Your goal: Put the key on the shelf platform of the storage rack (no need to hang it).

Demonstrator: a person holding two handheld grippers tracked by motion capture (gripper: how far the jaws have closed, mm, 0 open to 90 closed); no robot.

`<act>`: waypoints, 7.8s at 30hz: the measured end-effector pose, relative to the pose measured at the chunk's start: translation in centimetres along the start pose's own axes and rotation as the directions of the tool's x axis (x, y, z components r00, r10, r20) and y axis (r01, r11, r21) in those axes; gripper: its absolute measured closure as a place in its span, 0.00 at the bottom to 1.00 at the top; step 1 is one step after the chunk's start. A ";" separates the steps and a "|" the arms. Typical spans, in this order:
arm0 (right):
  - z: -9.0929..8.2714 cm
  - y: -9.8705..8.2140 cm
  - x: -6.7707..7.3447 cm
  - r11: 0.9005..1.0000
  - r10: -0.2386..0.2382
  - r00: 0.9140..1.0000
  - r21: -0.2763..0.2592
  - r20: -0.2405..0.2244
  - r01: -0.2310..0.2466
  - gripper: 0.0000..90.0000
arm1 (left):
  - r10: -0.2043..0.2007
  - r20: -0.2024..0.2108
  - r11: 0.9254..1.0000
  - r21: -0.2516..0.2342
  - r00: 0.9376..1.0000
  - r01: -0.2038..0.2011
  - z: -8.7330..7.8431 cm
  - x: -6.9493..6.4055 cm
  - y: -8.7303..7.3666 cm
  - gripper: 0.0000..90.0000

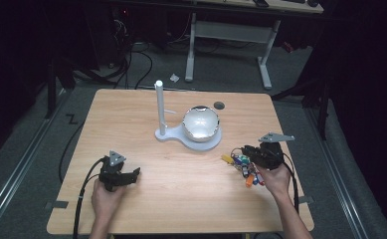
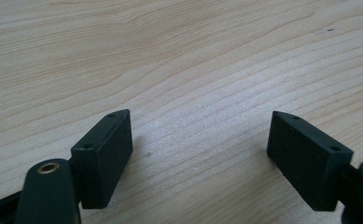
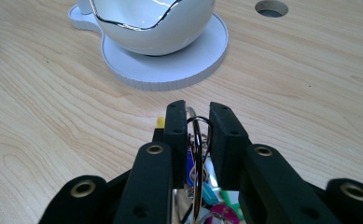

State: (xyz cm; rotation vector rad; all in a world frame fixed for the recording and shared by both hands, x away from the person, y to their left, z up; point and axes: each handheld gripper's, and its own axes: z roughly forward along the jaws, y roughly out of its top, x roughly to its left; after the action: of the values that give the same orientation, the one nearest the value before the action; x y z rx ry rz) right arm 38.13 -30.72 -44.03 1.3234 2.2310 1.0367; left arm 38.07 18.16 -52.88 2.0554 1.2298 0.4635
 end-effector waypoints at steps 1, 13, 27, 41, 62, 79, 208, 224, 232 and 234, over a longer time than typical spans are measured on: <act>-0.1 0.1 0.0 1.000 -0.006 1.000 -0.002 0.000 0.006 0.88 | 0.000 0.000 1.000 0.000 1.000 0.000 0.0 0.0 0.0 0.25; -1.1 1.7 0.1 0.999 -0.032 0.999 -0.024 0.009 0.032 0.88 | 0.000 0.000 1.000 0.000 1.000 0.000 0.0 0.0 0.0 0.25; -2.0 4.3 0.3 0.997 -0.066 0.998 -0.045 0.000 0.066 0.88 | 0.000 0.001 1.000 0.000 1.000 0.000 0.0 0.0 0.0 0.25; -3.0 7.8 0.8 0.991 -0.112 0.994 -0.080 -0.020 0.110 0.88 | 0.000 0.001 1.000 -0.001 1.000 0.000 0.0 0.0 0.0 0.25; -4.4 12.3 1.3 0.983 -0.148 0.987 -0.120 -0.067 0.139 0.88 | 0.000 0.001 1.000 0.000 1.000 0.000 0.0 0.0 0.0 0.25; -4.7 16.0 2.2 0.976 -0.171 0.980 -0.150 -0.098 0.155 0.88 | -0.001 0.001 1.000 0.000 1.000 0.001 0.0 0.0 0.0 0.25; 10.9 16.7 4.6 0.979 -0.151 0.976 0.115 -0.158 0.170 0.87 | 0.001 0.002 1.000 0.000 1.000 -0.001 0.0 0.0 0.0 0.25; 11.4 15.2 3.2 0.976 -0.108 0.988 0.176 -0.109 0.126 0.75 | 0.001 0.002 1.000 -0.001 1.000 -0.001 0.0 0.0 0.0 0.25; 10.7 14.4 2.3 0.985 -0.080 0.993 0.148 -0.083 0.092 0.65 | 0.000 0.003 1.000 -0.001 1.000 0.000 0.0 0.0 0.0 0.25; 10.3 14.3 2.1 0.988 -0.080 0.994 0.130 -0.078 0.089 0.65 | 0.000 0.003 1.000 0.000 1.000 0.000 0.0 0.0 0.0 0.25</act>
State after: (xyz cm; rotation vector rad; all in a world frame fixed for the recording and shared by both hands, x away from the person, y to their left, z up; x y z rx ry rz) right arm 52.03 -20.40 -40.25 1.2500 2.4253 0.9344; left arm 38.08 18.18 -52.88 2.0555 1.2276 0.4602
